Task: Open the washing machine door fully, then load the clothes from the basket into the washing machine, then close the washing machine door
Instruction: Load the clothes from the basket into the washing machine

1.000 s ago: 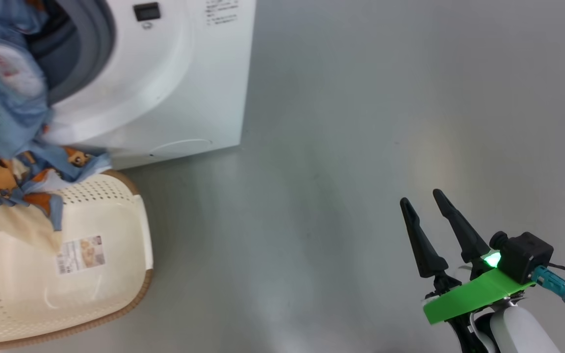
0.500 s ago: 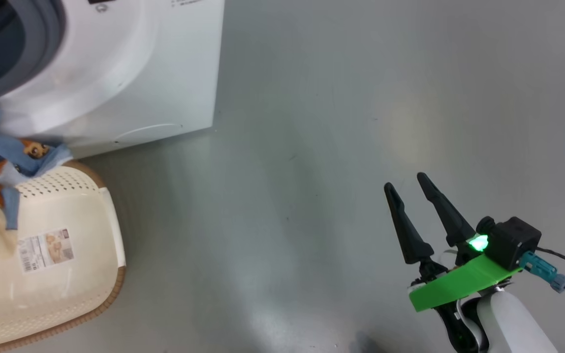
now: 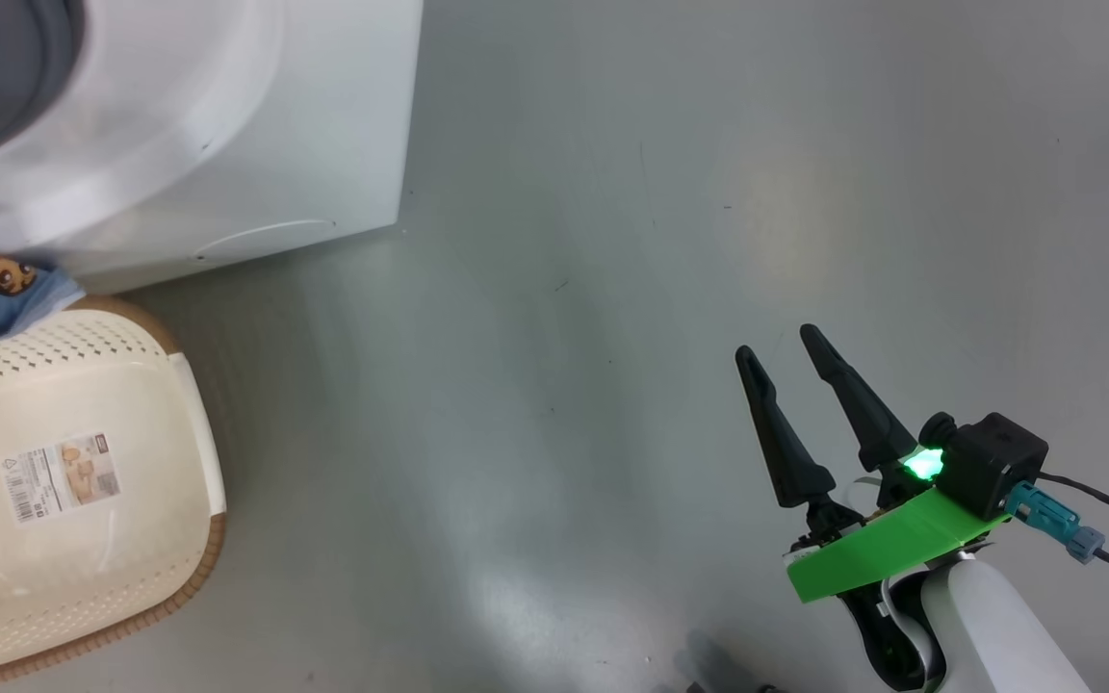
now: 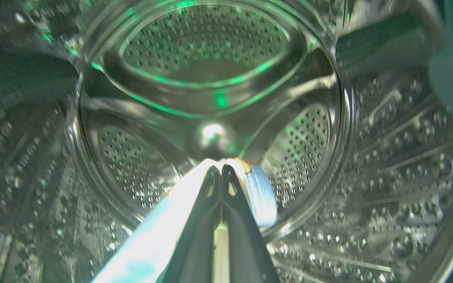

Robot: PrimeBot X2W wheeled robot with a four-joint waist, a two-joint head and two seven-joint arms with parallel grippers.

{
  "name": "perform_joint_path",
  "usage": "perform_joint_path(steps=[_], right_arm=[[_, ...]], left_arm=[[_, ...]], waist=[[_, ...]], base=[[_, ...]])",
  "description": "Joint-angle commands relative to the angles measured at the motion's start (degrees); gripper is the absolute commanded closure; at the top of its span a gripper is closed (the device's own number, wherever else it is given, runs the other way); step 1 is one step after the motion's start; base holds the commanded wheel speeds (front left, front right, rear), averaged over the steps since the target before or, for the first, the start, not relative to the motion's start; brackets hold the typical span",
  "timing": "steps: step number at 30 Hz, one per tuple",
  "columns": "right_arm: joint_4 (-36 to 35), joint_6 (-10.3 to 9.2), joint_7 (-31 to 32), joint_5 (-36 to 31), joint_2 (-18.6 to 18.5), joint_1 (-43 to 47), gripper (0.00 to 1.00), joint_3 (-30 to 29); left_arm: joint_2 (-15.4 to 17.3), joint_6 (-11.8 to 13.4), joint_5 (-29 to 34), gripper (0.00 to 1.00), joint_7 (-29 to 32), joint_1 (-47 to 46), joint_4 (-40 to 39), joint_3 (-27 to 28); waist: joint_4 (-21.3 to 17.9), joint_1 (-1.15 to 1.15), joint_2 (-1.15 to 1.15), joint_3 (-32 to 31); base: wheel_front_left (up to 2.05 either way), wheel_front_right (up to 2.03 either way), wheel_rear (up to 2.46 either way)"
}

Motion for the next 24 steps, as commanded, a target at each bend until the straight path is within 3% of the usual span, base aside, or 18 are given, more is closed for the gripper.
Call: perform_joint_path(steps=[1, 2, 3, 5, 17, 24], right_arm=[[-1.11, 0.09, -0.26, -0.19, -0.07, 0.42, 0.00, 0.89], [-1.04, 0.09, -0.26, -0.19, -0.07, 0.45, 0.00, 0.84], [-0.97, 0.09, -0.26, -0.18, -0.08, 0.48, 0.00, 0.83], [-0.89, 0.09, -0.26, -0.17, -0.10, 0.49, 0.00, 0.84], [-0.79, 0.09, -0.26, -0.25, -0.33, 0.22, 0.00, 0.71], [-0.84, 0.09, -0.26, -0.40, -0.68, 0.18, 0.00, 0.34]], left_arm=[[2.50, -0.15, 0.22, 1.00, -0.22, 1.27, -0.50, 0.15], [2.50, -0.16, 0.14, 0.86, -0.22, 1.38, 0.54, -0.46], [2.60, -0.16, 0.07, 0.65, -0.22, 1.49, 1.47, -1.19], [3.12, -0.16, 0.42, 0.00, -0.22, 1.67, 3.06, -2.83], [2.48, -0.17, -1.07, 0.00, -0.22, 2.90, 6.47, -3.36], [-0.42, -0.17, -1.83, 0.00, -0.22, 5.46, 8.85, -1.52]], waist=[[0.12, 0.00, 0.00, 0.01], [0.20, 0.00, 0.00, -0.05], [0.27, 0.00, 0.00, -0.11], [0.41, 0.00, 0.00, -0.29], [1.76, 0.00, 0.00, -1.03], [3.35, 0.00, 0.00, -1.79]], base=[[0.00, 0.00, 0.00], [0.00, 0.00, 0.00], [0.00, 0.00, 0.00], [0.00, 0.00, 0.00], [0.00, 0.00, 0.00], [0.00, 0.00, 0.00]])
